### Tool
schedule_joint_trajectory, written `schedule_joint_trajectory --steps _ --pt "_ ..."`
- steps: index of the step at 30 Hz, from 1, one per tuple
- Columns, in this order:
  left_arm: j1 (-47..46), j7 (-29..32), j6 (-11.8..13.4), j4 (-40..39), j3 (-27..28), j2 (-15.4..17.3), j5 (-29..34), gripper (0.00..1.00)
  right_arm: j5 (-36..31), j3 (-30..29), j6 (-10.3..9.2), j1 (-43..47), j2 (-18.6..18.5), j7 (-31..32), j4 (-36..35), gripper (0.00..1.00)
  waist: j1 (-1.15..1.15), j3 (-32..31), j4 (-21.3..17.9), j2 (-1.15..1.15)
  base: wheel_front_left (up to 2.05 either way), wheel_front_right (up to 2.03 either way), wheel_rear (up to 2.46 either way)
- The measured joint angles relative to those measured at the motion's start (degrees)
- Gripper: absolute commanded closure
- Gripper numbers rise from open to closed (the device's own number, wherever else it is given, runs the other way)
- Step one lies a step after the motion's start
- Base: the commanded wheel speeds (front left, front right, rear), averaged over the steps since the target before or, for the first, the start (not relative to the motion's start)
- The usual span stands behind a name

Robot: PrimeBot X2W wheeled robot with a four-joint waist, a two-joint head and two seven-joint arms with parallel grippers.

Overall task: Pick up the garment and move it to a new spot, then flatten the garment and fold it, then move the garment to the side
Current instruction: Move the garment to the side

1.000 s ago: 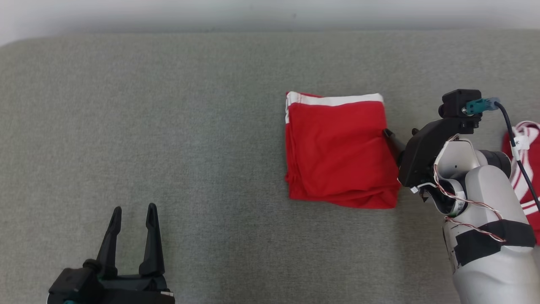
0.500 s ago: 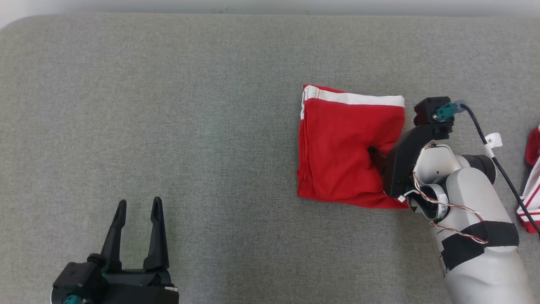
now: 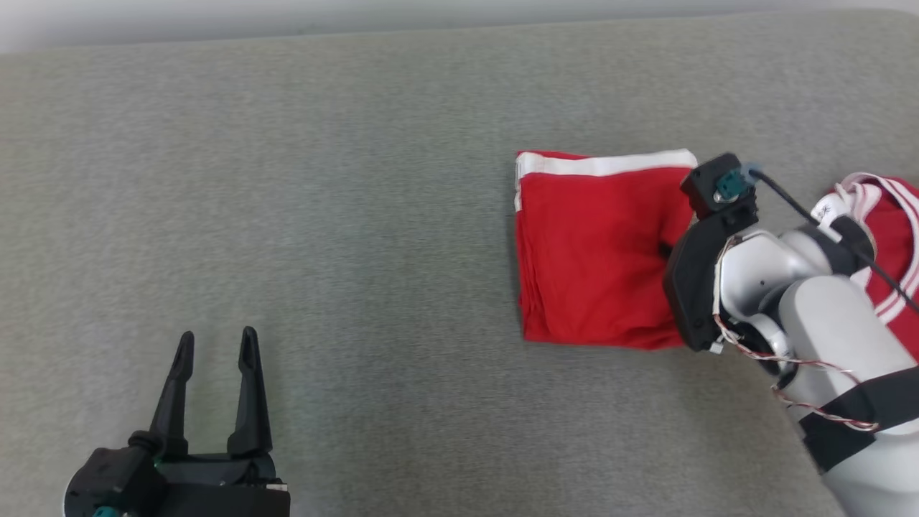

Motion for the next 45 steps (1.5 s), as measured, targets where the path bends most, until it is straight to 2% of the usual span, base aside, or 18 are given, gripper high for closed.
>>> schedule_joint_trajectory --steps 1,11,20,25,31,39,45 --pt "0.1 0.0 0.0 -0.6 0.6 0.0 0.4 0.0 1.4 2.8 0.01 -1.1 -2.5 0.7 -2.9 1.0 0.0 0.1 -1.4 0.0 0.0 0.0 0.0" --pt "-0.3 0.0 0.0 -3.6 2.0 0.7 2.8 0.0 5.8 12.1 0.01 -5.8 -15.2 1.5 -13.4 1.0 0.0 1.5 -9.8 0.0 0.0 0.0 0.0" --pt "-0.6 0.0 0.0 -5.1 2.0 2.9 3.5 0.0 6.0 12.5 0.01 -8.2 -21.4 -2.9 -14.8 1.0 0.0 3.8 -16.9 0.0 0.0 0.0 0.0" --pt "-0.7 0.0 0.0 -5.5 1.6 3.5 3.6 0.0 4.1 8.2 0.01 -7.8 -21.8 -7.5 -11.4 1.0 0.0 5.3 -19.5 0.0 0.0 0.0 0.0" --pt "-0.7 0.0 0.0 -6.0 0.8 4.9 3.6 0.0 1.0 3.7 0.01 -6.2 -20.8 -13.5 -6.6 1.0 0.0 7.2 -20.3 0.0 0.0 0.0 0.0" --pt "-0.9 0.0 0.0 -6.7 0.0 6.2 3.7 0.0 -4.9 -4.3 0.01 -5.3 -20.6 -19.5 1.8 1.0 0.0 8.5 -18.2 0.0 0.0 0.0 0.0" --pt "-1.5 0.0 0.0 -7.1 -0.4 6.5 3.7 0.0 -11.1 -10.9 0.01 -4.4 -19.0 -23.1 7.8 1.0 0.01 9.4 -15.8 0.0 0.0 0.0 0.0"
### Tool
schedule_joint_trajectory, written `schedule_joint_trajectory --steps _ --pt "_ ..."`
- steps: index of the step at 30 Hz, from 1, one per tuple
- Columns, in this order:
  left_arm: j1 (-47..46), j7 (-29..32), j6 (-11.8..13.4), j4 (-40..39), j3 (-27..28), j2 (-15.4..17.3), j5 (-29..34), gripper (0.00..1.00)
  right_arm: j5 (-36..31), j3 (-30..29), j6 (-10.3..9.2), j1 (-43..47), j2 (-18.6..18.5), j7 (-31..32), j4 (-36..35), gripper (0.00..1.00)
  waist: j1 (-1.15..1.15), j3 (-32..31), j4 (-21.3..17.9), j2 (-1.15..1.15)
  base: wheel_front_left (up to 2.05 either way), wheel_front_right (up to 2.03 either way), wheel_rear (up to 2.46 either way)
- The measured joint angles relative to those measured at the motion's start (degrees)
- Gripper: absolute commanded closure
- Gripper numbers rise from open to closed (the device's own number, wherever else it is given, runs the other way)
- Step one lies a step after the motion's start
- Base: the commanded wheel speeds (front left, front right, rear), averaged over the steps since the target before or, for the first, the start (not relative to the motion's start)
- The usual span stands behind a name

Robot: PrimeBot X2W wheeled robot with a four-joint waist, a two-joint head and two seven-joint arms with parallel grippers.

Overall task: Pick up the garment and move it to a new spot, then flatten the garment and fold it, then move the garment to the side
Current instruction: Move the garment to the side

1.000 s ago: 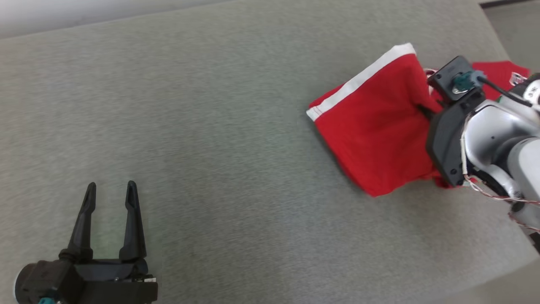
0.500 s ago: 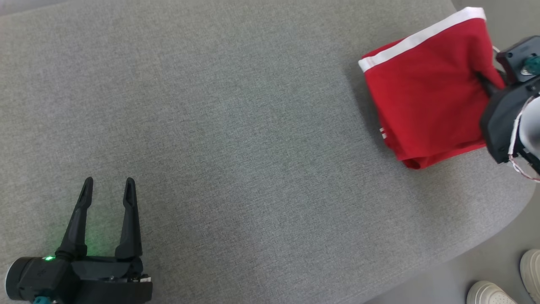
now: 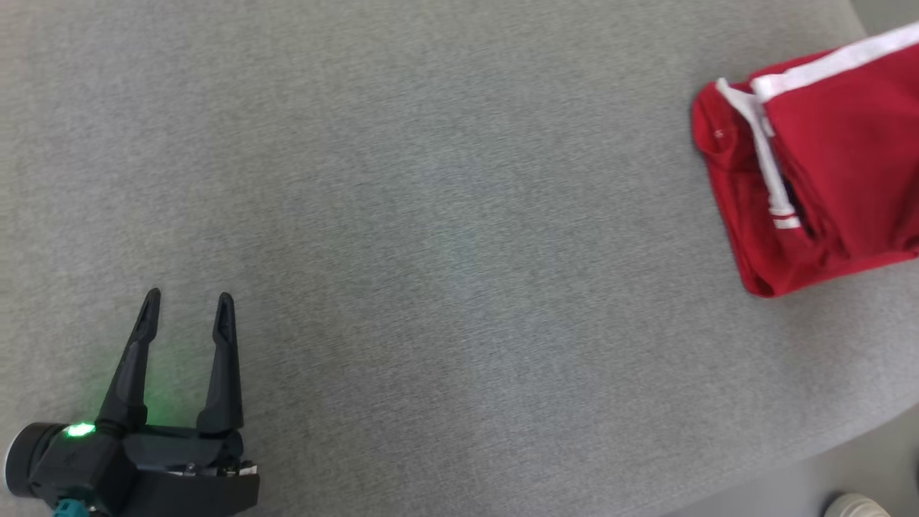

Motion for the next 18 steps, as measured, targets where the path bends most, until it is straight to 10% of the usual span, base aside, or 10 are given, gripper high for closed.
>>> schedule_joint_trajectory --steps 4,5,6,18 --pt "-0.3 0.0 0.0 0.0 -0.4 0.0 0.0 0.0 -3.9 -4.8 0.0 0.4 2.2 -0.8 2.9 1.0 0.0 0.5 1.6 0.0 0.0 0.0 0.0" --pt "-0.4 0.0 0.0 -0.1 -0.3 0.0 0.2 0.0 -4.8 -5.6 0.0 0.7 2.8 -1.3 3.1 0.64 0.0 0.5 1.9 0.0 0.0 0.0 0.0" --pt "-0.4 0.0 0.0 -0.1 -0.3 -0.1 0.3 0.0 -5.7 -6.4 0.0 1.0 3.6 -2.4 3.2 0.0 0.0 0.5 2.3 0.0 0.0 0.0 0.0" --pt "0.0 0.0 0.0 0.2 1.3 -2.9 0.4 0.0 -11.3 -11.6 0.0 4.4 11.4 -12.5 -0.7 0.0 0.0 -3.4 3.7 0.0 0.0 0.0 0.0"
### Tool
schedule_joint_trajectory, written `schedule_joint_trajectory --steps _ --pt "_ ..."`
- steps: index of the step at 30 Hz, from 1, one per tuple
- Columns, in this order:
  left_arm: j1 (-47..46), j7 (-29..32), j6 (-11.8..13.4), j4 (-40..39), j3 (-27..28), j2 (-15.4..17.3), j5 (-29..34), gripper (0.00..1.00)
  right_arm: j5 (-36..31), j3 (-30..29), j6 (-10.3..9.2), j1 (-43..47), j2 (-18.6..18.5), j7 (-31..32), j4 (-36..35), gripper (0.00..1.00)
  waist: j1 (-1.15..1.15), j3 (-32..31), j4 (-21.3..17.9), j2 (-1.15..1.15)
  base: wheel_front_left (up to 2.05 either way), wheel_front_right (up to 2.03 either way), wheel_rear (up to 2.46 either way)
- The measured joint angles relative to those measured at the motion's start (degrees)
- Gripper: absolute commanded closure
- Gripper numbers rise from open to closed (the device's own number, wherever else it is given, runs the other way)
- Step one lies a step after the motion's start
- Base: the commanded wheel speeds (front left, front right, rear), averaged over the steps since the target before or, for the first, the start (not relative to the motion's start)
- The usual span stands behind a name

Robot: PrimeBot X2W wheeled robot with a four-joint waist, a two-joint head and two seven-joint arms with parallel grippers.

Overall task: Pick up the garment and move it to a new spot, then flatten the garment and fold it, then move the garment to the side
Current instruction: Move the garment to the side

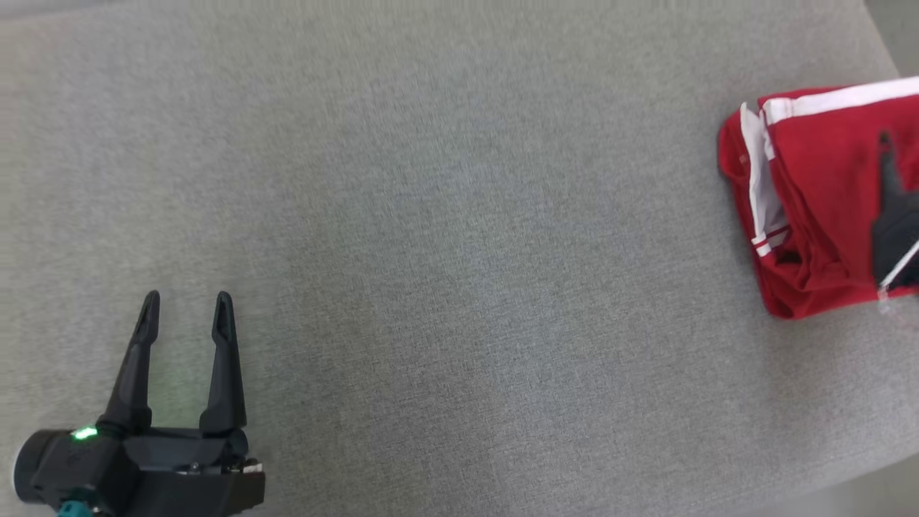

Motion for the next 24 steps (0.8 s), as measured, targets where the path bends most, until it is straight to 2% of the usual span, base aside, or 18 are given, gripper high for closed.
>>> schedule_joint_trajectory --steps 5,8,15,24 --pt "1.4 0.0 0.0 1.7 0.2 -0.9 -0.4 0.0 1.8 -0.5 0.0 3.0 2.7 -3.0 -1.8 0.0 0.0 -2.6 0.6 0.0 0.0 0.0 0.0" --pt "2.5 0.0 0.0 2.8 1.5 -1.7 -0.6 0.0 5.3 -0.9 -0.01 5.6 5.5 -5.3 -4.2 0.0 -0.01 -4.9 1.3 -0.01 0.0 0.0 0.0" --pt "4.9 0.0 0.0 5.1 4.3 -2.9 -0.6 0.0 12.0 2.9 -0.01 13.9 8.7 -8.7 -12.8 0.0 -0.02 -10.2 3.6 -0.01 0.0 0.0 0.0" --pt "7.0 0.0 0.0 10.1 6.5 -3.2 0.3 0.0 14.1 3.1 -0.01 25.8 15.3 -11.3 -19.1 0.0 -0.02 -16.7 7.1 -0.01 0.0 0.0 0.0"
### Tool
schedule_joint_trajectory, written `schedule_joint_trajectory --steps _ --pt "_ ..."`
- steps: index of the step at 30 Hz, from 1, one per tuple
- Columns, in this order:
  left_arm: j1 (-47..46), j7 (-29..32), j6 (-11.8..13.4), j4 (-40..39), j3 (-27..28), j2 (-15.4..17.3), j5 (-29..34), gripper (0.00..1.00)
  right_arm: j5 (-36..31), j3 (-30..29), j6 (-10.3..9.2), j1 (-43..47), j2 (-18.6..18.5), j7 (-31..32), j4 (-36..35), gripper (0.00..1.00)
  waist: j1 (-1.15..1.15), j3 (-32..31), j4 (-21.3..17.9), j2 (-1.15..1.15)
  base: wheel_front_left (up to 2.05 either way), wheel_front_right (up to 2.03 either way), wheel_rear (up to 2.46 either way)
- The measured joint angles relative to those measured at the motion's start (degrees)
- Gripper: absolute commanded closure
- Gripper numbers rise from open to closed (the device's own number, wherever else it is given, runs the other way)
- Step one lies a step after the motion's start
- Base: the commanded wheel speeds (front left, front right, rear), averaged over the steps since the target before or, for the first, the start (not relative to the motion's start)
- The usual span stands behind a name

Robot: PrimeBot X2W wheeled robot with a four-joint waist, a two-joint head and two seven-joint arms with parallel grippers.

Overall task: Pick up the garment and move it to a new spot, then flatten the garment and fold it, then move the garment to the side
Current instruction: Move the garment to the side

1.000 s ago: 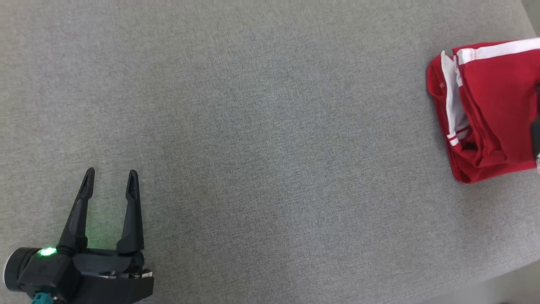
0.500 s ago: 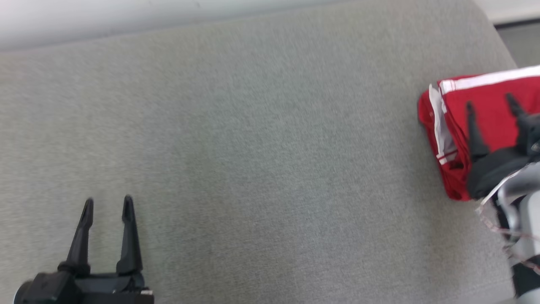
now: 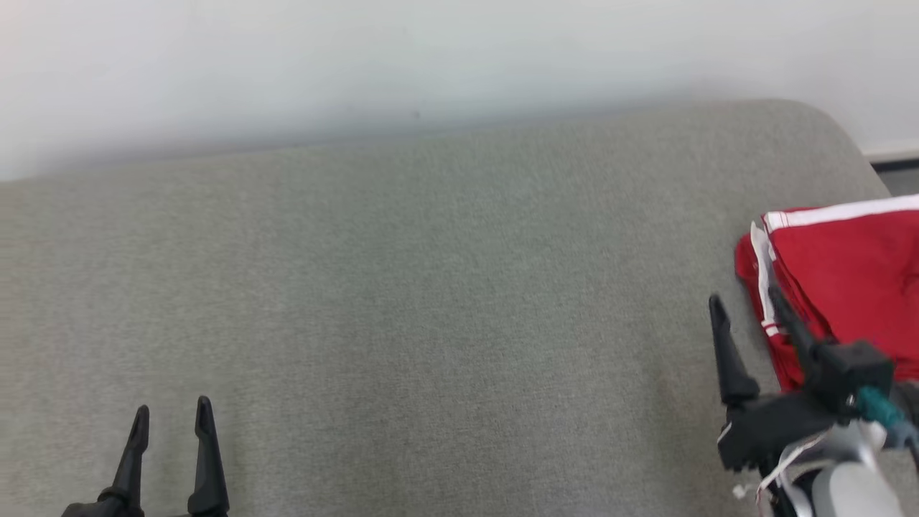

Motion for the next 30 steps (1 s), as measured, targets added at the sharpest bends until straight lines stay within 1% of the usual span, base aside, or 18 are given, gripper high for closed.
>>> schedule_joint_trajectory --steps 4,6,11,22,30 --pt "0.3 0.0 0.0 1.9 -0.2 0.6 0.3 0.0 -0.1 -0.4 0.0 4.2 2.1 -2.7 0.4 0.0 0.0 -2.8 1.3 0.0 0.0 0.0 0.0" --pt "1.1 0.0 0.0 3.3 -0.7 1.0 0.8 0.0 -0.4 -1.3 0.0 6.3 3.4 -4.8 2.2 0.0 0.0 -4.7 2.1 0.0 0.0 0.0 0.0" --pt "1.7 0.0 0.0 4.0 -0.8 1.0 0.8 0.0 -0.6 -1.6 0.0 8.4 5.0 -6.9 5.2 0.0 0.0 -7.0 3.1 0.0 0.0 0.0 0.0" --pt "2.5 0.0 0.0 5.1 -1.4 0.5 0.3 0.0 -1.5 -1.4 0.0 8.6 6.3 -9.7 9.5 0.0 0.01 -8.5 3.7 0.01 0.0 0.0 0.0" --pt "2.6 0.0 0.0 5.7 -1.3 0.5 -0.2 0.0 -1.2 -1.0 0.0 7.6 6.5 -10.3 10.1 0.0 0.01 -8.2 3.8 0.01 0.0 0.0 0.0"
